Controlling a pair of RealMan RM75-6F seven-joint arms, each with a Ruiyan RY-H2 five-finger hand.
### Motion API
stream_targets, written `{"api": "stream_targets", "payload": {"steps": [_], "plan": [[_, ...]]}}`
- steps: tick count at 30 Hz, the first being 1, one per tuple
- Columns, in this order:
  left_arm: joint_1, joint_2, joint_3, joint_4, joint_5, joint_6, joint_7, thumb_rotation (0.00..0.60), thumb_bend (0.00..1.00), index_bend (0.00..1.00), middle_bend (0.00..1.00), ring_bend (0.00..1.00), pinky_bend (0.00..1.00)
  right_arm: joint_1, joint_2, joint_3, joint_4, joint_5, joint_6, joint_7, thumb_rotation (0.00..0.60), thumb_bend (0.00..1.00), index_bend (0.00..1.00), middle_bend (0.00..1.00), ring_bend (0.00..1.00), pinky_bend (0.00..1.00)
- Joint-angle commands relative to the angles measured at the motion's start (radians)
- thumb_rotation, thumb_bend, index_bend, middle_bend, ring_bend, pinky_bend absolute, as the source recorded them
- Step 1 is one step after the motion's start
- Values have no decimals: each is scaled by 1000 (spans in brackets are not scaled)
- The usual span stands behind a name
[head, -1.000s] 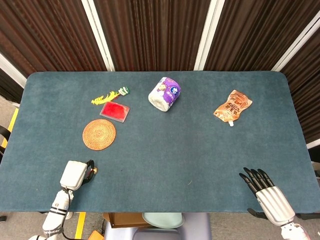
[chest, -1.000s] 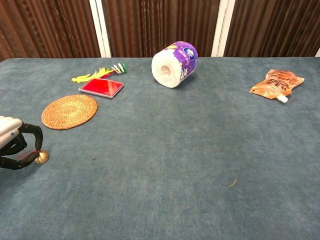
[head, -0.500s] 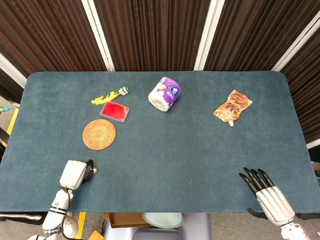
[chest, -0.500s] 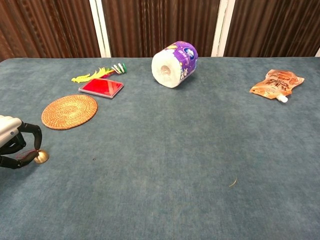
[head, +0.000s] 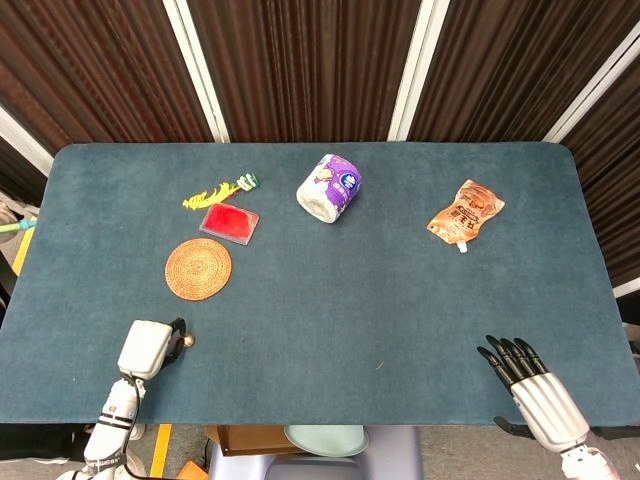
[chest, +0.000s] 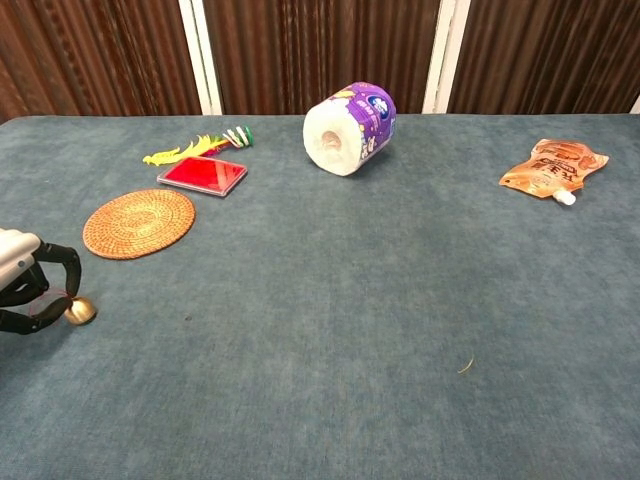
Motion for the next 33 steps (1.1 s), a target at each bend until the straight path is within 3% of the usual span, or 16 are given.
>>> {"api": "stream_targets", "payload": {"steps": [1,13,18,20,22,25,33], "plan": [[1,-4,-2,6,1,8,4,600,510,865,1000,965,1000,0,0,0,0,0,1,0,600,177,0,0,0,0],[-5,6,-23,-3,17,58,-1,600,520,867,1000,968,1000,1,-2,1,-2,5,-5,-6,600,177,0,0,0,0],[27,29,-15,-115,71,175,-47,600,520,866,1000,973,1000,0,-2,0,-2,2,-1,-6,600,177,0,0,0,0],[30,19,-8,-102,115,222,-39,600,519,866,1000,982,1000,0,-5,2,-1,7,-6,-9,600,177,0,0,0,0],[11,-9,-48,-38,97,222,-40,600,518,865,1000,992,1000,4,-6,3,-3,13,-17,-12,600,177,0,0,0,0],[-5,-34,-106,20,-16,125,-67,600,519,866,1000,996,1000,5,-1,-2,-7,7,-17,-9,600,177,0,0,0,0],[18,-55,-41,39,48,176,-58,600,516,866,1000,997,1000,2,-1,-5,-3,-2,-9,-4,600,177,0,0,0,0]]}}
